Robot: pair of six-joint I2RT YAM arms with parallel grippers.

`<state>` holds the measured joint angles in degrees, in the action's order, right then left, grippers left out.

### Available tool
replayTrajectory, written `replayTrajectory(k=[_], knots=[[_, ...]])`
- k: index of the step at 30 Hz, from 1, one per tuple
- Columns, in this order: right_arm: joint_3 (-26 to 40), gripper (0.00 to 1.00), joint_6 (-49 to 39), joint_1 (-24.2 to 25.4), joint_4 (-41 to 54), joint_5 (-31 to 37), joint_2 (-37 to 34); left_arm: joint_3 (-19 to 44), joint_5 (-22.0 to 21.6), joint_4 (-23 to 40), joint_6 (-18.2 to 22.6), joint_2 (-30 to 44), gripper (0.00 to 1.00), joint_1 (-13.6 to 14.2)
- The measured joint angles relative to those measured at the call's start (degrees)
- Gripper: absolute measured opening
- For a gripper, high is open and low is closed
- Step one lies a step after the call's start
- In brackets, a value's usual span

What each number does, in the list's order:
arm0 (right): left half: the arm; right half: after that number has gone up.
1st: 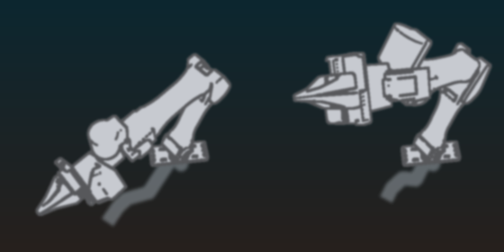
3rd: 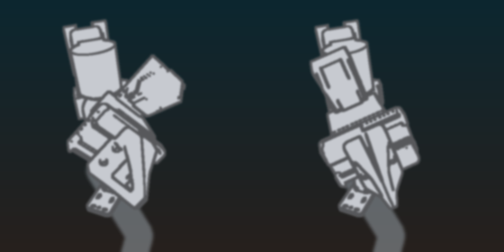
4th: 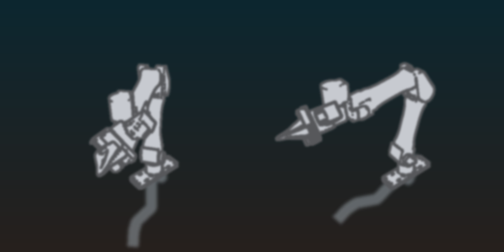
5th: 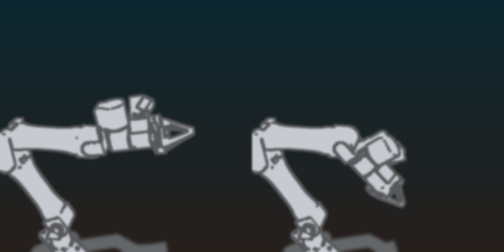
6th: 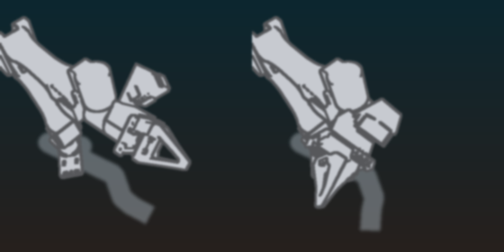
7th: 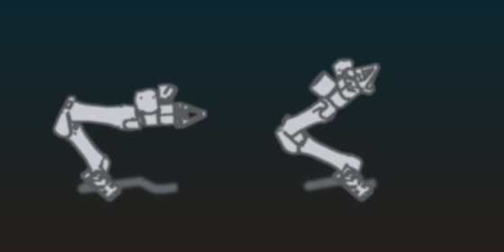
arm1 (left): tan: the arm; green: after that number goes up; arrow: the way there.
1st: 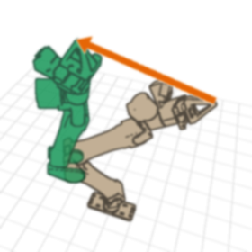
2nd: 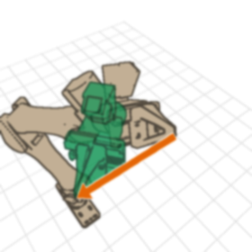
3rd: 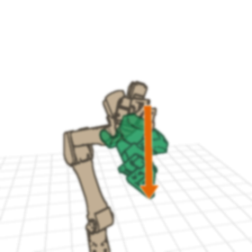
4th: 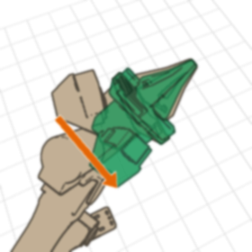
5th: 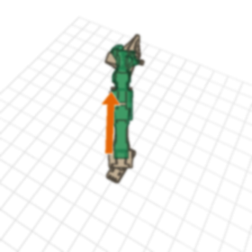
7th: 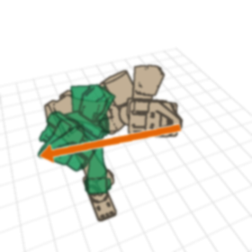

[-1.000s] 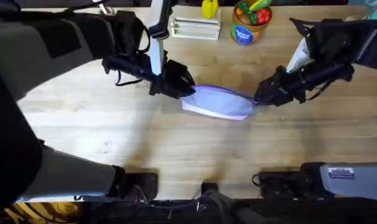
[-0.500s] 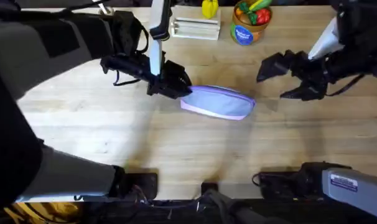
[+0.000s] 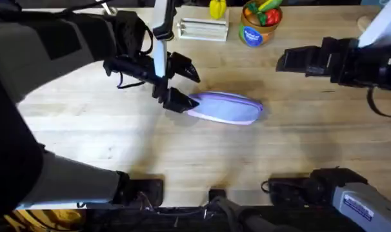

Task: Unzip the bag, pick up the pens from the table one at a time and place them inside, then zip the bag closed.

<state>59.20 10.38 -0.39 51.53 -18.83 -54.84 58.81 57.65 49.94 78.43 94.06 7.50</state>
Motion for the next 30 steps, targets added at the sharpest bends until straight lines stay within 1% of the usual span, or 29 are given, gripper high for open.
replayTrajectory(k=[1, 2, 3, 7, 10, 12, 14, 17, 19, 22, 26, 29, 30], knots=[[0.0, 0.996, -0.71, -0.15, 0.0, 0.04, 0.72, 0.0, 0.06, -0.09, 0.01, 0.0, 0.873, -0.06], [0.0, 0.996, -1.43, -0.21, 0.02, 0.11, 1.43, 0.0, 0.15, -0.01, -0.31, 0.0, 0.964, -0.12], [0.0, 0.996, -1.96, -0.21, 0.02, 0.17, 1.93, 0.0, 0.17, -0.02, -0.38, -0.01, 0.984, -0.15], [0.0, 0.997, -5.35, -0.21, -0.07, 0.42, 3.35, 0.0, -0.21, -1.24, -0.39, 0.0, 0.995, -0.15], [0.0, 0.996, -8.34, -0.21, -0.07, 0.61, 3.93, 0.09, -1.71, -0.64, -0.42, -0.07, 0.995, -0.15], [0.0, 0.996, -10.27, -0.21, -0.07, 0.63, 4.4, 0.49, -3.81, 1.38, -0.46, -0.92, 0.995, -0.15], [0.0, 0.996, -11.76, -0.21, -0.09, 0.8, 4.99, 1.58, -6.7, 4.06, -1.07, -3.28, 0.995, -0.15], [0.0, 0.996, -13.08, -0.21, -0.43, 0.85, 6.03, 4.93, -11.62, 6.67, -4.43, -8.71, 0.995, -0.15], [0.0, 0.996, -13.54, -0.21, -0.52, 0.85, 6.68, 7.78, -15.1, 7.69, -8.52, -12.91, 0.995, -0.15], [0.0, 0.997, -13.91, -0.21, -0.33, 0.87, 7.38, 11.37, -19.73, 9.25, -16.47, -18.83, 0.995, -0.15], [0.0, 0.997, -14.13, -0.21, 0.44, 0.9, 7.47, 14.48, -25.74, 11.68, -30.7, -25.3, 0.994, -0.15], [0.0, 0.997, -14.31, -0.21, 1.01, 0.96, 7.49, 15.04, -29.69, 12.52, -41.21, -28.96, 0.994, -0.15], [0.0, 0.997, -14.31, -0.21, 1.28, 0.95, 7.47, 15.06, -31.1, 12.61, -45.47, -30.35, 0.994, -0.15]])
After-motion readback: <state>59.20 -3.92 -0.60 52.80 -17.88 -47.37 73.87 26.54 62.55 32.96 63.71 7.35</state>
